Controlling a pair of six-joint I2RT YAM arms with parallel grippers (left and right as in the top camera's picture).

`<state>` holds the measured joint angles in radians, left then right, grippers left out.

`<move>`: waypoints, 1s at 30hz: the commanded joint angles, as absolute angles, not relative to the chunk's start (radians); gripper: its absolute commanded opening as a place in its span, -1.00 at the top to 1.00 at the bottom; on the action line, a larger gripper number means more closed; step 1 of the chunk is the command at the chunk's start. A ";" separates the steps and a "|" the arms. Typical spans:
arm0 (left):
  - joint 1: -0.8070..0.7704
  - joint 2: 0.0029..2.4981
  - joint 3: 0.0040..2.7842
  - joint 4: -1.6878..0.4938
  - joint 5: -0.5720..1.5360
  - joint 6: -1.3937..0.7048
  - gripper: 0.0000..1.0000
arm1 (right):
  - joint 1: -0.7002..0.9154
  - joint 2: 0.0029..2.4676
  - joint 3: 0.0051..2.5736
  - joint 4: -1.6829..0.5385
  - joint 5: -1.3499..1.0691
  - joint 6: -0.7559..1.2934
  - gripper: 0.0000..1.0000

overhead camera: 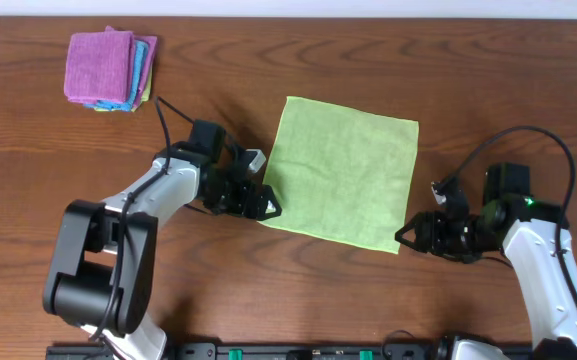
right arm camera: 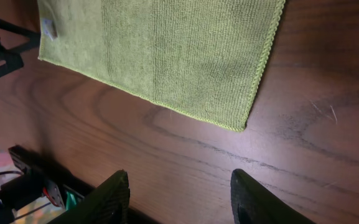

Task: Fold the cloth
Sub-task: 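Grasp the cloth's near corners with left and right grippers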

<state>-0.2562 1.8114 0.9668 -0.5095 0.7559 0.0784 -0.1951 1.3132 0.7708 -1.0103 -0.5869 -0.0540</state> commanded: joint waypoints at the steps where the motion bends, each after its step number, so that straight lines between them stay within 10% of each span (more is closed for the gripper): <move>1: -0.256 1.862 0.950 -0.511 0.786 0.049 -0.83 | -0.202 1.304 0.768 -1.011 -0.592 -0.038 -0.04; 14: -0.253 1.885 0.949 -0.576 0.727 0.018 -0.04 | -0.202 1.304 0.768 -1.009 -0.591 -0.038 -0.03; 25: -0.254 1.885 0.949 -0.504 0.661 -0.008 0.05 | -0.202 1.304 0.768 -1.006 -0.591 -0.038 -0.02; 30: -0.254 1.885 0.949 -0.519 0.661 -0.008 0.57 | -0.202 1.304 0.768 -1.008 -0.591 -0.038 0.00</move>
